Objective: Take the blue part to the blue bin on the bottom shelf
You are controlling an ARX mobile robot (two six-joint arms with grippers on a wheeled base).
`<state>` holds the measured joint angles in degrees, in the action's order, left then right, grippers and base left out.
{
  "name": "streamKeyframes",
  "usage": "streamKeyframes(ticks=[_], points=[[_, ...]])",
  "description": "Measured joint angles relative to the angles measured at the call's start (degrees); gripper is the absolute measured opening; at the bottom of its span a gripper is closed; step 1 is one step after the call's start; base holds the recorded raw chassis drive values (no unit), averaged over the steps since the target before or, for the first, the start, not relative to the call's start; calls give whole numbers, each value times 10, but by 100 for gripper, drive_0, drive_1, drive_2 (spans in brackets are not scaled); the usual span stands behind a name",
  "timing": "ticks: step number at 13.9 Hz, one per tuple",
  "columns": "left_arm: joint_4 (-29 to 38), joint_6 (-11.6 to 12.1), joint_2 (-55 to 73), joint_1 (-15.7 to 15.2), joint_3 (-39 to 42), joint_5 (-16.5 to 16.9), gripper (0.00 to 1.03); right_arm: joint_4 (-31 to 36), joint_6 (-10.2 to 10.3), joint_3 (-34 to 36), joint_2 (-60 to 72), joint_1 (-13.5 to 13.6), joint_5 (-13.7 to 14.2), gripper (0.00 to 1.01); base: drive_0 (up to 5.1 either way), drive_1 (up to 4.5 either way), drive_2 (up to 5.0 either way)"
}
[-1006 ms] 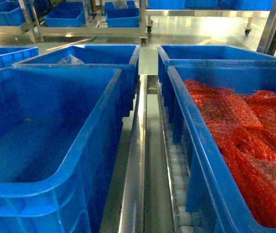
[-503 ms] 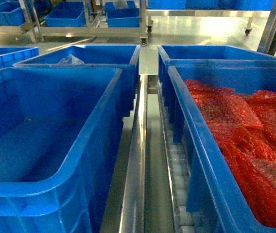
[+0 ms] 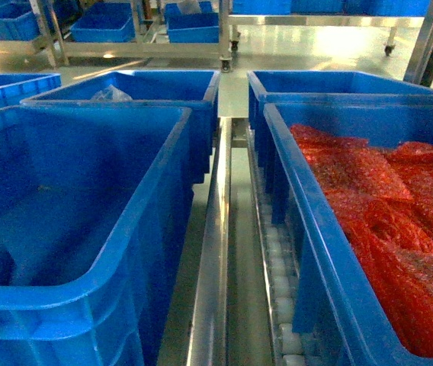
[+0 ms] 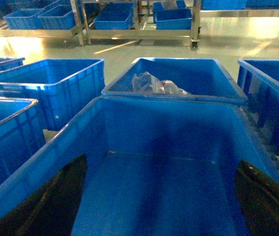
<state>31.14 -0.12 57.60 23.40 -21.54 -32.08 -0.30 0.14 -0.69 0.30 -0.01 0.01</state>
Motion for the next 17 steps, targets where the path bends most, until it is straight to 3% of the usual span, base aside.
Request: streamKeyframes(ticks=[1,4,5,6,8,11,14,15,16,17], points=[[-1,0,0,0,0,0,99,0,0,0,0,0,0,98,0,0,0],[10,1,0,-3,2,9,97,0,0,0,0,0,0,98,0,0,0],[56,1,-13,-28,21,82,84,0,0,0,0,0,0,98,0,0,0],[58,1,-52,-56,56,132,70,0,0,0,0,0,0,98,0,0,0],[41,1,-103,-99,106,182,41,0,0,0,0,0,0,98,0,0,0],[13,1,-179,-143,147,228,2,0,0,0,0,0,0,98,0,0,0],[-28,1,-247,-174,175,260,2,0,0,0,0,0,0,98,0,0,0],[-44,2,-269,-204,181,300,2,0,0,0,0,0,0,98,0,0,0],[-59,1,-290,-236,187,311,2,0,0,0,0,0,0,98,0,0,0],[-72,1,-308,-236,190,316,2,0,0,0,0,0,0,98,0,0,0]])
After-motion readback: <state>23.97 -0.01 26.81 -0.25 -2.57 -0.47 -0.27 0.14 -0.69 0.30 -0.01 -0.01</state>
